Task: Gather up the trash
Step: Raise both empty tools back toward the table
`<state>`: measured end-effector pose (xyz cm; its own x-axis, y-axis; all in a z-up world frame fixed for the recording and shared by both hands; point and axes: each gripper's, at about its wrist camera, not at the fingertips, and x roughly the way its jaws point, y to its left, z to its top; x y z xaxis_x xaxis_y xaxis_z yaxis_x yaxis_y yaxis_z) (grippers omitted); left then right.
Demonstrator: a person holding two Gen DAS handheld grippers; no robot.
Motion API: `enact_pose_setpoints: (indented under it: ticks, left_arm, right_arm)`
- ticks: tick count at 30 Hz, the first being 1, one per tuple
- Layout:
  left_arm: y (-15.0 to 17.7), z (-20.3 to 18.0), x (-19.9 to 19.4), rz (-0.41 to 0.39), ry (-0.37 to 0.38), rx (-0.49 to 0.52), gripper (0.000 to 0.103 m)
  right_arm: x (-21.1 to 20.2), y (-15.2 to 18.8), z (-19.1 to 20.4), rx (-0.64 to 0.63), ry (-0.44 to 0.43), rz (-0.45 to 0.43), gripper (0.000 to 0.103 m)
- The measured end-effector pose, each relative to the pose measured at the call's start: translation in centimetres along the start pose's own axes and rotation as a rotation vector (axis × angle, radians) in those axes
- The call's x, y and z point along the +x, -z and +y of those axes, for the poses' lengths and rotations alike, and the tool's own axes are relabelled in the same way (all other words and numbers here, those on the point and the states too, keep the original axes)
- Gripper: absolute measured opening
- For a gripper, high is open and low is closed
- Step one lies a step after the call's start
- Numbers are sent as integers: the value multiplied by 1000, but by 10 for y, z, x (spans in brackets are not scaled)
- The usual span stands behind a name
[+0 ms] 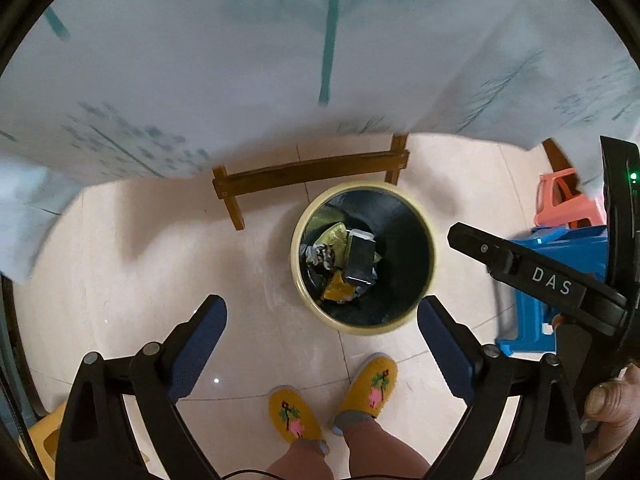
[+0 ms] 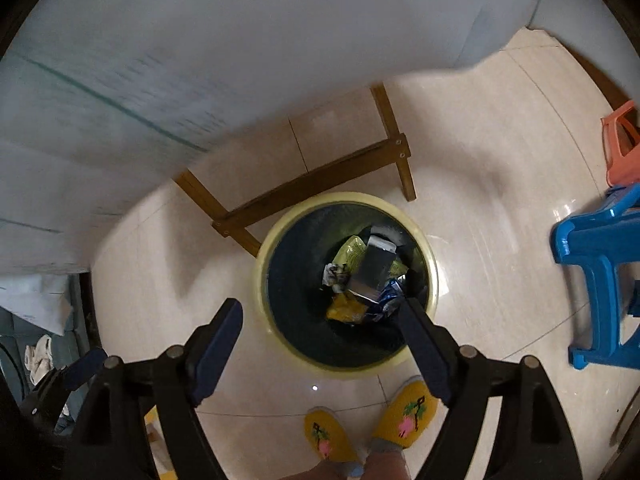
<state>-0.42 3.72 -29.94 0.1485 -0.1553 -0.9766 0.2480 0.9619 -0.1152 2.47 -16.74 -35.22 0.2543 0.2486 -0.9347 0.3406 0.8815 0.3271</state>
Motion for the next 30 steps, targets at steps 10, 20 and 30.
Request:
enact_pose_setpoints:
  ticks: [10,20,30]
  left_arm:
    - [-19,-2,-148,-71,57,63,95]
    - [-38,-3,-263,-222,170,150,95]
    - [-68,1,-320,-350,173,189,95]
  right_arm:
    - [-130,8,37,25,-21,-33,81]
    - [-266,14,80,-33,-9,-189,81]
    - [-308,7,117,-97,14,-279,81]
